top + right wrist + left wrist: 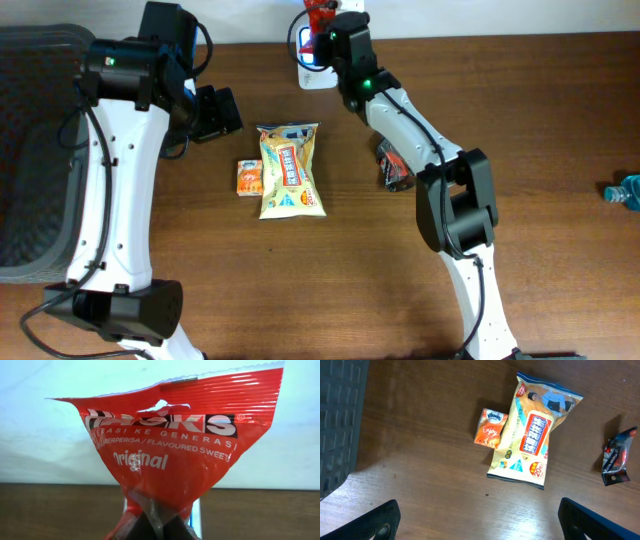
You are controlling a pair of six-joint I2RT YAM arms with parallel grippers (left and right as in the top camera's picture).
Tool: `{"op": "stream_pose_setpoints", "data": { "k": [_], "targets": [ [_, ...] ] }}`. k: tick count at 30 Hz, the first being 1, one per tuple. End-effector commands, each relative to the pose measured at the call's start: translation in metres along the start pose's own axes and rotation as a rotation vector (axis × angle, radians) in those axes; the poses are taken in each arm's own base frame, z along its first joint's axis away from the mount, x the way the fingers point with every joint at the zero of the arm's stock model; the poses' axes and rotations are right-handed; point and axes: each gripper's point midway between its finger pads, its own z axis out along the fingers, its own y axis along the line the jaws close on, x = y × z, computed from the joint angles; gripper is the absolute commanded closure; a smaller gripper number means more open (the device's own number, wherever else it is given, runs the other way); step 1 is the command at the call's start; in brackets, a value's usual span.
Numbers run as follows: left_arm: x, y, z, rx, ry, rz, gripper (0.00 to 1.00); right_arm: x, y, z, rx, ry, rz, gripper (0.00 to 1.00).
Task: Scan the item barcode
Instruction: 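Carry the red bag right and drop it at the table edge, then reach the right gripper back and grasp the dark snack packet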
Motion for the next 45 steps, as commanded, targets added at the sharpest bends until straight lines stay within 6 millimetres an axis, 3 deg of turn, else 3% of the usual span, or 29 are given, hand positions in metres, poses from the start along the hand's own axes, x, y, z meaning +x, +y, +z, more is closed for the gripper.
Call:
{"op": "stream_pose_setpoints", "data": {
  "k": [1,2,4,5,6,8,9,10,12,15,22,23,24,25,27,28,30,32,33,34,35,38,41,45],
  "targets": [
    [-0.001,0.001,-0.006,0.004,-0.018,-0.007,0.01,-0.024,-0.002,-0.007,0.009,-0.044,-0.005,0.96],
    [-0.001,0.001,-0.006,0.004,-0.018,-0.007,0.01,-0.036,-0.007,-0.011,0.014,-0.061,0.001,0.96],
    [-0.001,0.001,-0.006,0.004,-0.018,-0.007,0.01,-0.084,-0.046,-0.038,0.070,-0.098,0.063,0.96],
    [-0.001,0.001,-0.006,0.004,-0.018,-0.007,0.01,-0.104,-0.077,-0.054,0.122,-0.097,0.078,0.96],
    [-0.001,0.001,-0.006,0.004,-0.018,-0.007,0.01,-0.128,-0.130,-0.083,0.212,-0.084,0.116,0.96],
    [-0.001,0.001,-0.006,0.003,-0.018,-0.007,0.01,-0.138,-0.226,-0.136,0.387,-0.023,0.276,0.96],
    [-0.001,0.001,-0.006,0.004,-0.018,-0.007,0.01,-0.125,-0.295,-0.174,0.525,0.046,0.377,0.96],
    [-0.001,0.001,-0.006,0.004,-0.018,-0.007,0.01,-0.104,-0.345,-0.204,0.633,0.121,0.432,0.96],
    [-0.001,0.001,-0.006,0.004,-0.018,-0.007,0.01,-0.052,-0.427,-0.261,0.815,0.280,0.557,0.96],
    [-0.001,0.001,-0.006,0.004,-0.018,-0.007,0.01,0.005,-0.504,-0.321,0.978,0.392,0.706,0.96],
    [-0.001,0.001,-0.006,0.004,-0.018,-0.007,0.01,0.103,-0.606,-0.369,1.213,0.447,0.884,0.96],
    [-0.001,0.001,-0.006,0.004,-0.018,-0.007,0.01,0.109,-0.618,-0.374,1.215,0.426,0.904,0.92],
    [-0.001,0.001,-0.006,0.004,-0.018,-0.007,0.01,0.111,-0.626,-0.380,1.228,0.412,0.909,0.69],
    [-0.001,0.001,-0.006,0.004,-0.018,-0.007,0.01,0.109,-0.630,-0.382,1.225,0.406,0.892,0.59],
    [-0.001,0.001,-0.006,0.004,-0.018,-0.007,0.01,0.097,-0.629,-0.382,1.174,0.434,0.797,0.13],
    [-0.001,0.001,-0.006,0.004,-0.018,-0.007,0.01,0.083,-0.624,-0.385,1.159,0.412,0.796,0.08],
    [-0.001,0.001,-0.006,0.004,-0.018,-0.007,0.01,0.028,-0.595,-0.377,0.972,0.303,0.814,0.02],
    [-0.001,0.001,-0.006,0.004,-0.018,-0.007,0.01,-0.031,-0.547,-0.362,0.732,0.207,0.801,0.01],
    [-0.001,0.001,-0.006,0.004,-0.018,-0.007,0.01,-0.056,-0.515,-0.349,0.578,0.200,0.719,0.00],
    [-0.001,0.001,-0.006,0.004,-0.018,-0.007,0.01,-0.077,-0.457,-0.327,0.324,0.237,0.567,0.00],
    [-0.001,0.001,-0.006,0.004,-0.018,-0.007,0.01,-0.070,-0.386,-0.307,0.065,0.344,0.452,0.00],
    [-0.001,0.001,-0.006,0.004,-0.018,-0.007,0.01,0.013,-0.262,-0.273,-0.230,0.726,0.234,0.03],
    [-0.001,0.001,-0.006,0.004,-0.018,-0.007,0.01,0.083,-0.186,-0.239,-0.259,0.963,0.027,0.03],
    [-0.001,0.001,-0.006,0.004,-0.018,-0.007,0.01,0.134,-0.115,-0.215,-0.166,1.086,-0.394,0.04]
  ]
}}
